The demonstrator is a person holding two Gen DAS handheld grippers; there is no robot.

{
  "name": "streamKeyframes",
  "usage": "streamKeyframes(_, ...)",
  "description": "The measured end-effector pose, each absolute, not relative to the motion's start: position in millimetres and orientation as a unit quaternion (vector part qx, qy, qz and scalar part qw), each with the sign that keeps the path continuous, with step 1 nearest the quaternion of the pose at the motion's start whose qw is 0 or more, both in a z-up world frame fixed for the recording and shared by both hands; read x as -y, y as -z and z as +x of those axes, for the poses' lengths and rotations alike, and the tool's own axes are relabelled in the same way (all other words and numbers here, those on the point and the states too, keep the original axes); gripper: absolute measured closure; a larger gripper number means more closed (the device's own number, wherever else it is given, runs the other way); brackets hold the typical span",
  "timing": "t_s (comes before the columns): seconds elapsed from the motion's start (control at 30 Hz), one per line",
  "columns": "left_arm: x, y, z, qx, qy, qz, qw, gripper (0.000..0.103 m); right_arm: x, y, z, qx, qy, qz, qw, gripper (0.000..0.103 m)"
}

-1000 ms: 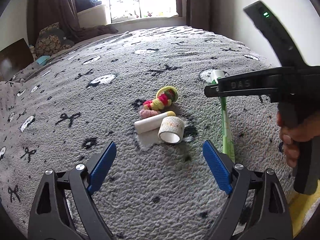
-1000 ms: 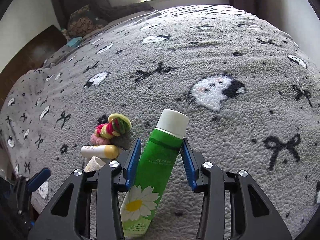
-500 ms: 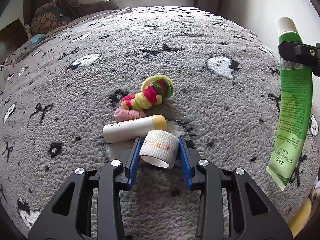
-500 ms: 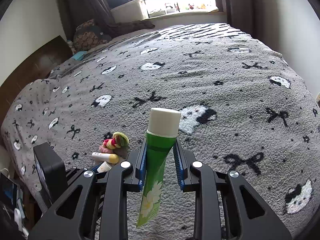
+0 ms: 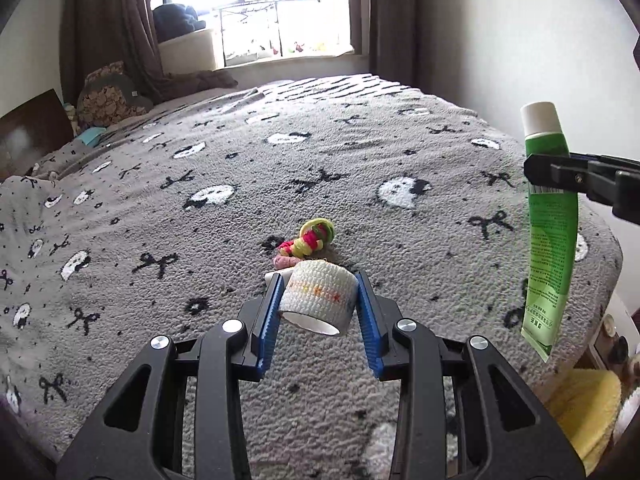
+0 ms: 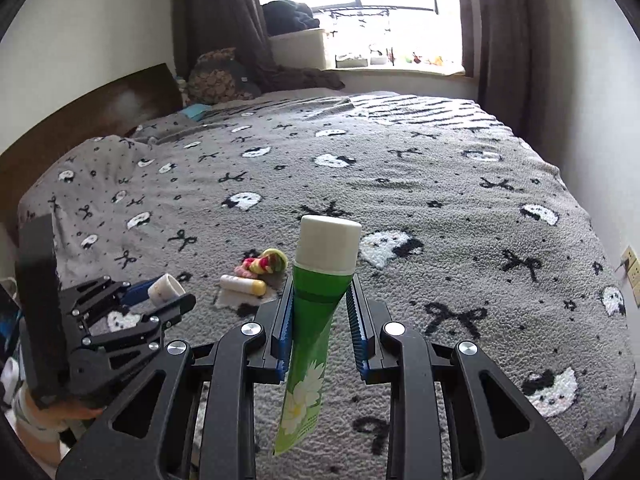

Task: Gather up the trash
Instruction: 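Carry the green tube and tape roll over the bed edge down to the bin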

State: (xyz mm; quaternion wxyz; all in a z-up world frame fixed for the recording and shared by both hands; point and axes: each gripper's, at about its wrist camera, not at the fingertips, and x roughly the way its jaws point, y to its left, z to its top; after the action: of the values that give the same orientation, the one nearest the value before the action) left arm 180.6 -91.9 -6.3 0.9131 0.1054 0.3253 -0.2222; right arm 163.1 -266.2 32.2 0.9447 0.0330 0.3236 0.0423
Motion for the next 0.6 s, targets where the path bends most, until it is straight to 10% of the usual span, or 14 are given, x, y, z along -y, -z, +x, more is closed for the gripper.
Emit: streamKeyframes(0.6,32.6,29.3,6.4,-0.293,0.288,0.102,0.906,0.069,237.2,12.0,-4.3,-0.267,-0.12,0.002,0.956,0.078)
